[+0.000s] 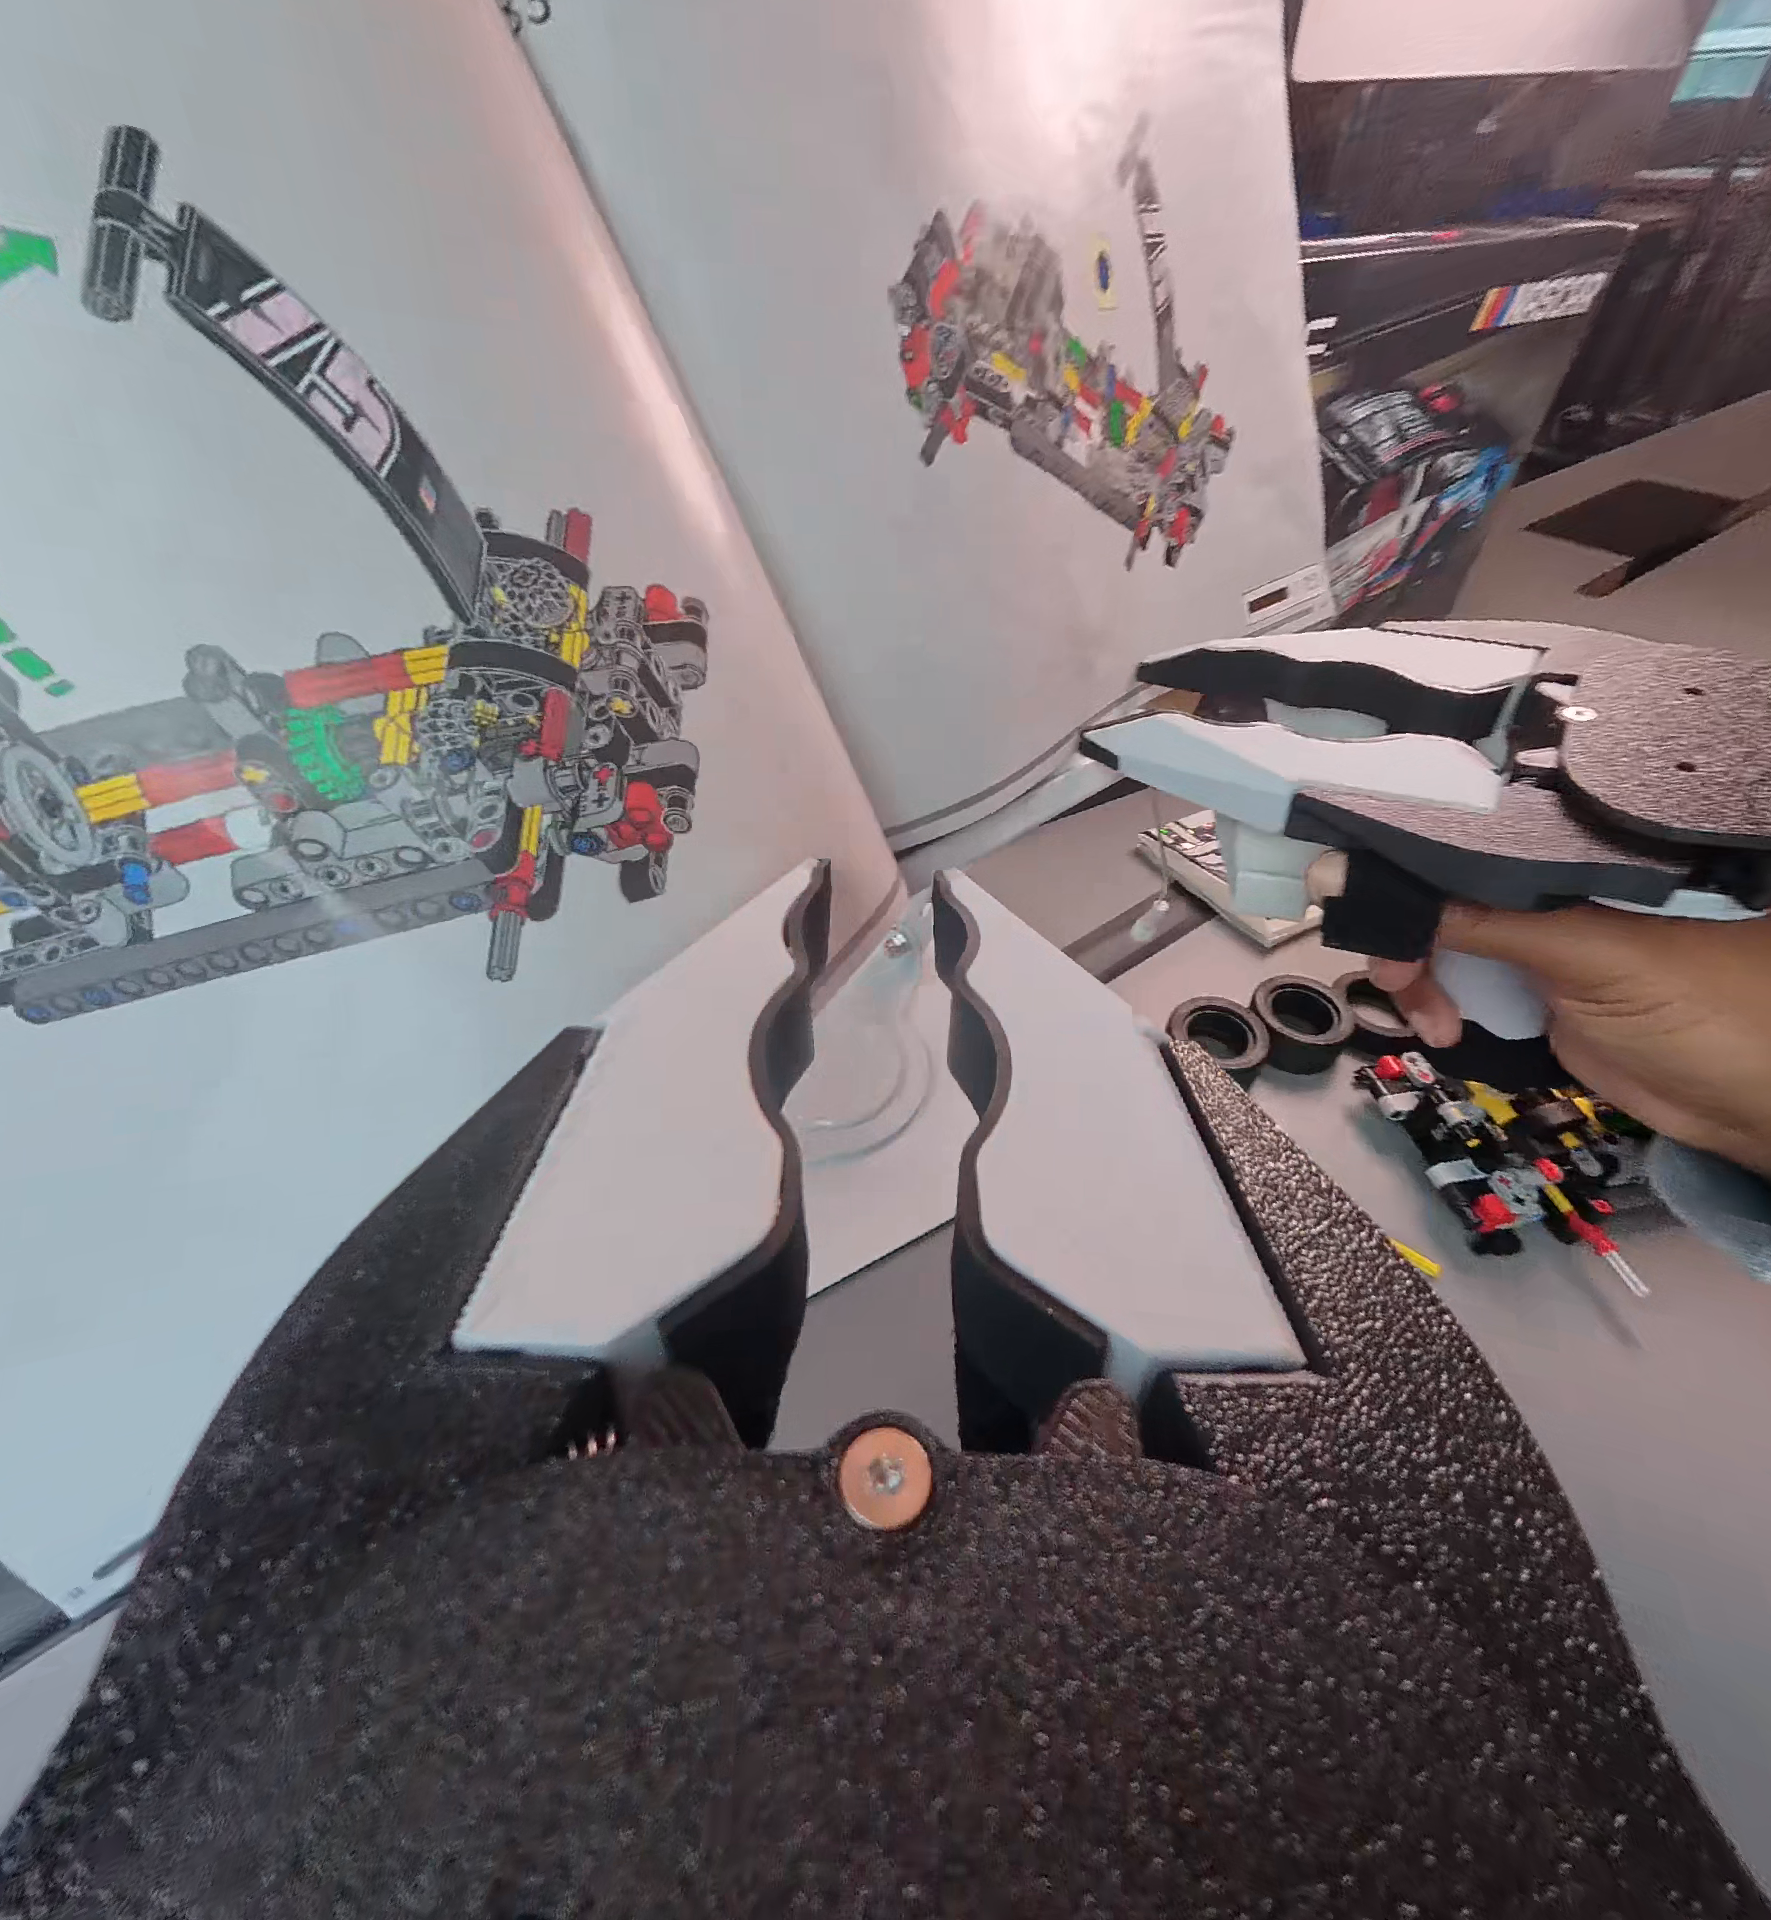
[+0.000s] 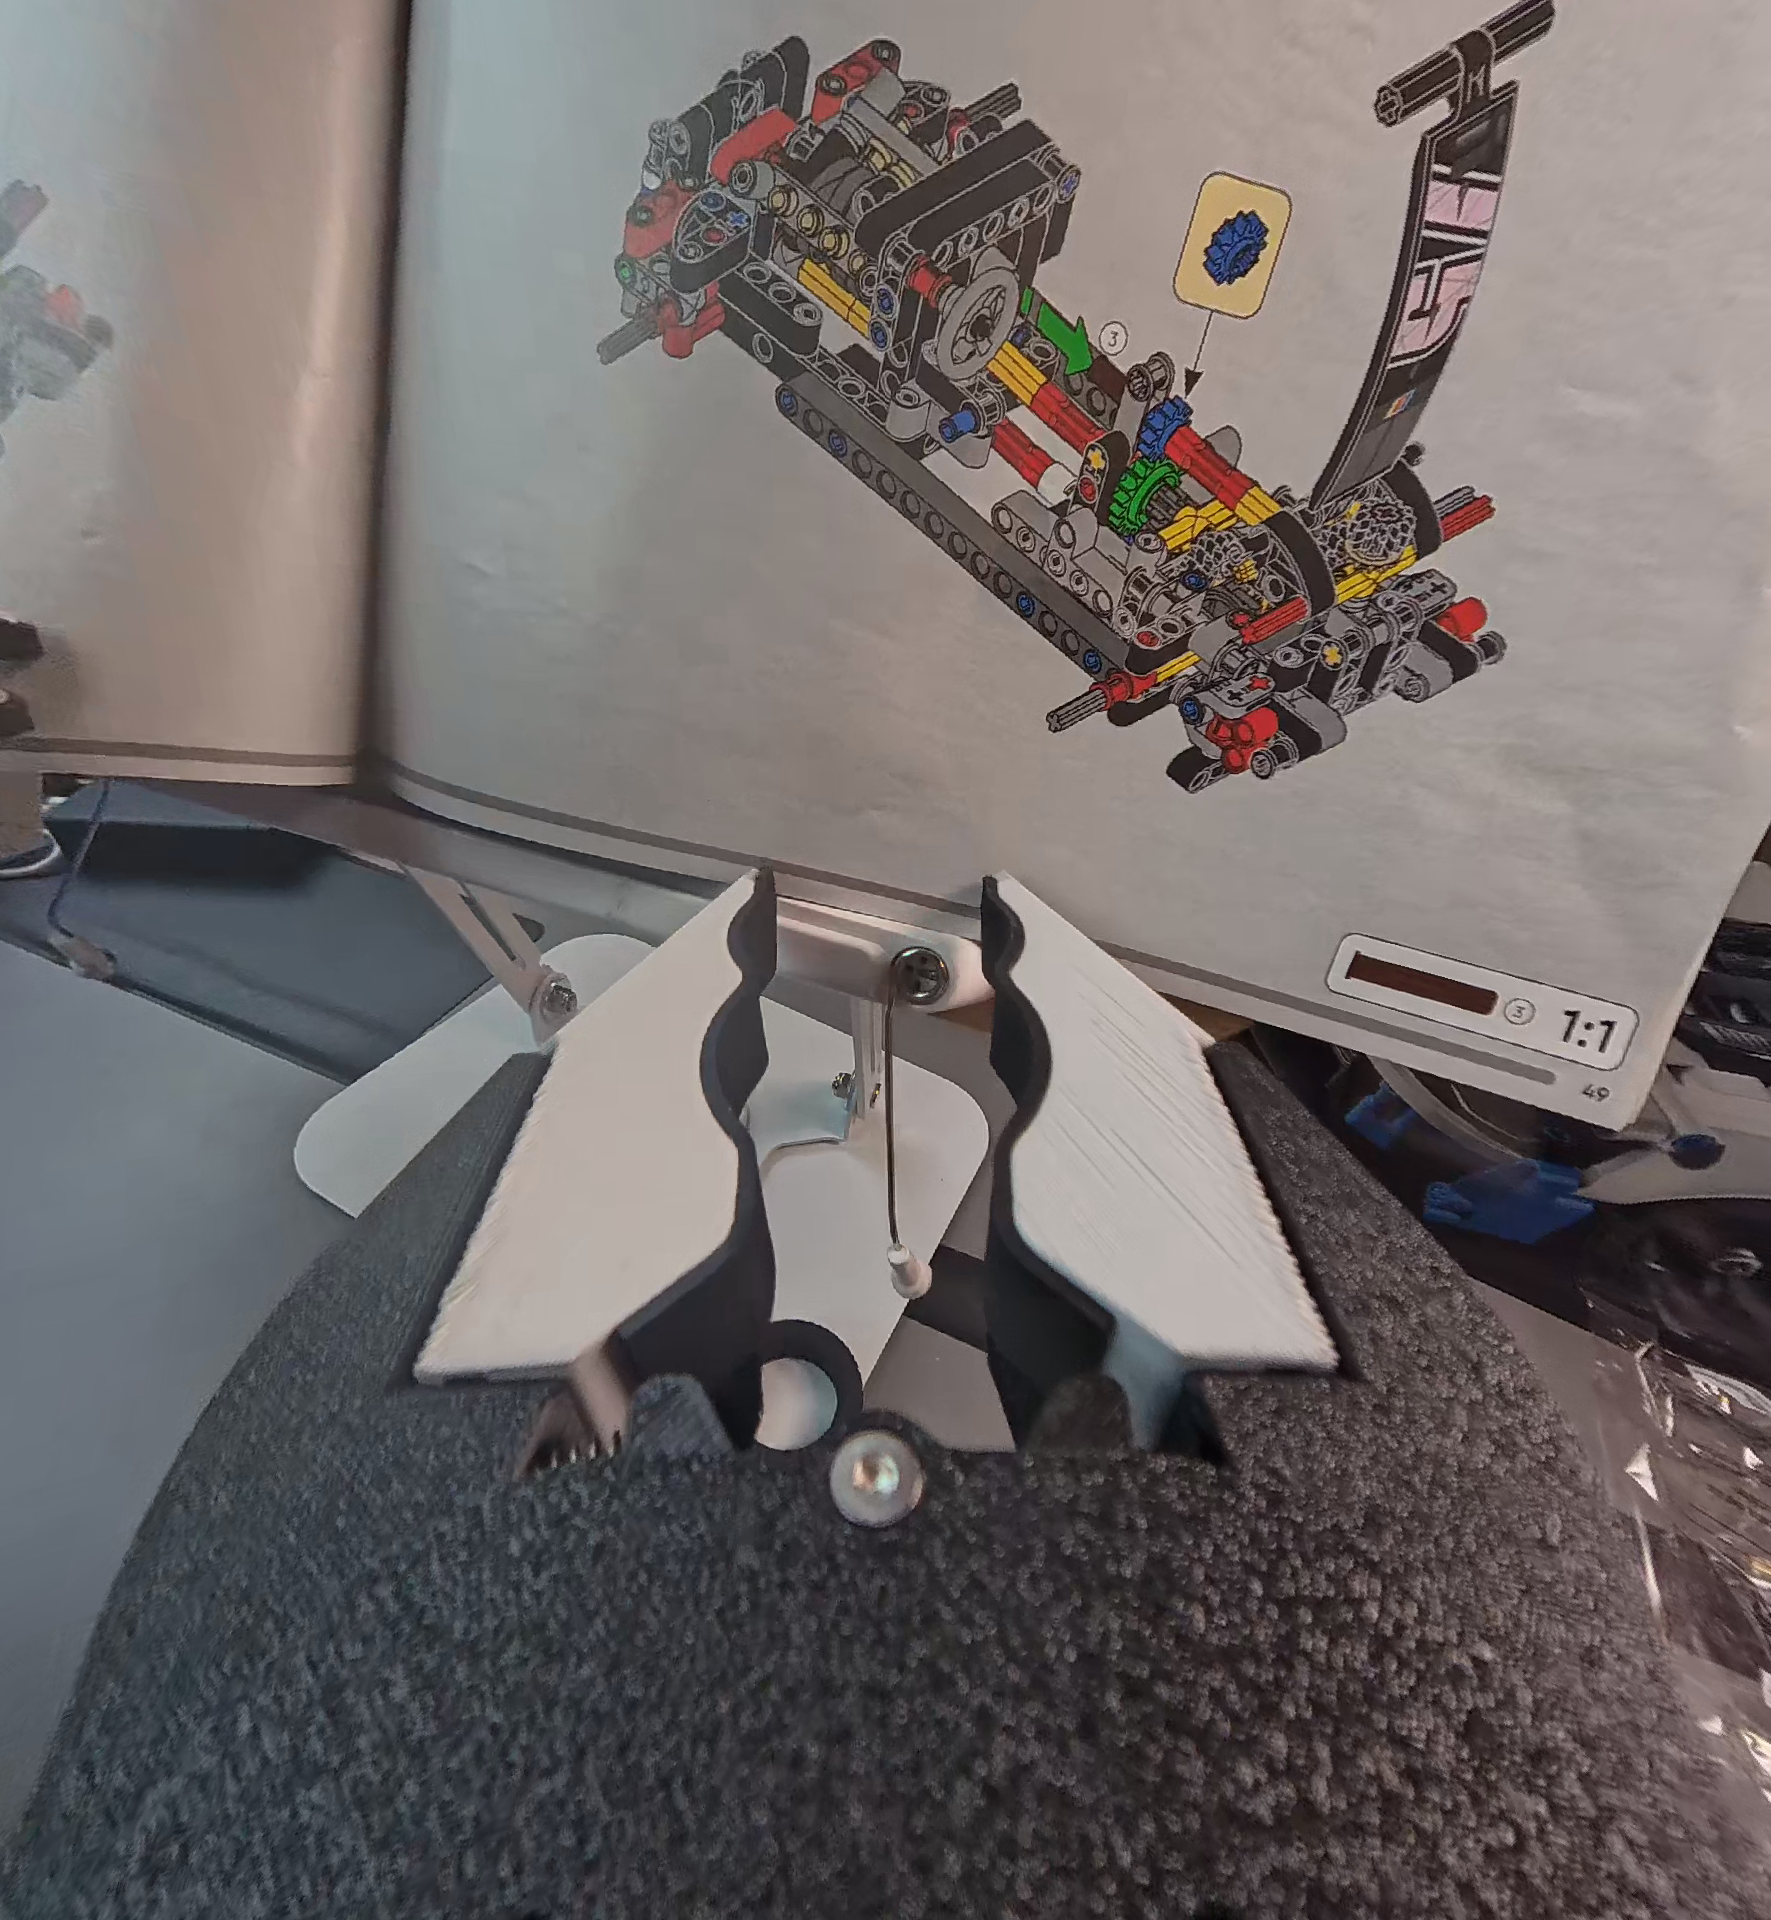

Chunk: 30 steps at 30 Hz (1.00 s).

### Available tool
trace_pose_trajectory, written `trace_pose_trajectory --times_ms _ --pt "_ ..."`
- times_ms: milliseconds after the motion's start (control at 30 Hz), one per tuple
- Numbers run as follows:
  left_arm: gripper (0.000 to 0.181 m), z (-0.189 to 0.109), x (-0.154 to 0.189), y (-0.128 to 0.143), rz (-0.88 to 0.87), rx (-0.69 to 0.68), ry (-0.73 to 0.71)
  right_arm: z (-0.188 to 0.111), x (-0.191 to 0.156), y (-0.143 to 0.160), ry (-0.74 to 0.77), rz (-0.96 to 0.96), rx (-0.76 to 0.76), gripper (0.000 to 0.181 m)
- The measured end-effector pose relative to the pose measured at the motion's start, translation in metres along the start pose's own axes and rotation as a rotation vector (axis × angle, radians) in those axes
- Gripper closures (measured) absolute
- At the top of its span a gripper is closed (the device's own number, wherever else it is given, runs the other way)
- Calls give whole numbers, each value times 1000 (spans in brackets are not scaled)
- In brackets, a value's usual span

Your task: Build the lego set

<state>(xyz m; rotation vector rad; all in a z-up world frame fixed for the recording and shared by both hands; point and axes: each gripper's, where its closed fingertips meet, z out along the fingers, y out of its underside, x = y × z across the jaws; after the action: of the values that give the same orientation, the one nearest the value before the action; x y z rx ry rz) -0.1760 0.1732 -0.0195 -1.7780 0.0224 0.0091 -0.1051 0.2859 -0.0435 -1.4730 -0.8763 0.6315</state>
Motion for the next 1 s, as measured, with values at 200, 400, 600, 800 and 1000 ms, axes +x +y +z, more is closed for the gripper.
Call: trace_pose_trajectory --times_ms 200,400,600,800,1000 --pt "173 4 -36 9 -36 -16 -136 -2 5 4 -21 42 20 144" --pt "181 6 -61 15 -94 18 -211 -2 4 3 -19 37 26 145" --pt "181 11 -68 14 -66 43 -251 -2 3 2 -21 14 -4 145" --pt "181 14 -70 14 -44 55 -254 -4 9 -27 17 -52 32 140" --pt "181 13 -69 14 -19 48 -238 -1 96 -61 111 107 69 103"
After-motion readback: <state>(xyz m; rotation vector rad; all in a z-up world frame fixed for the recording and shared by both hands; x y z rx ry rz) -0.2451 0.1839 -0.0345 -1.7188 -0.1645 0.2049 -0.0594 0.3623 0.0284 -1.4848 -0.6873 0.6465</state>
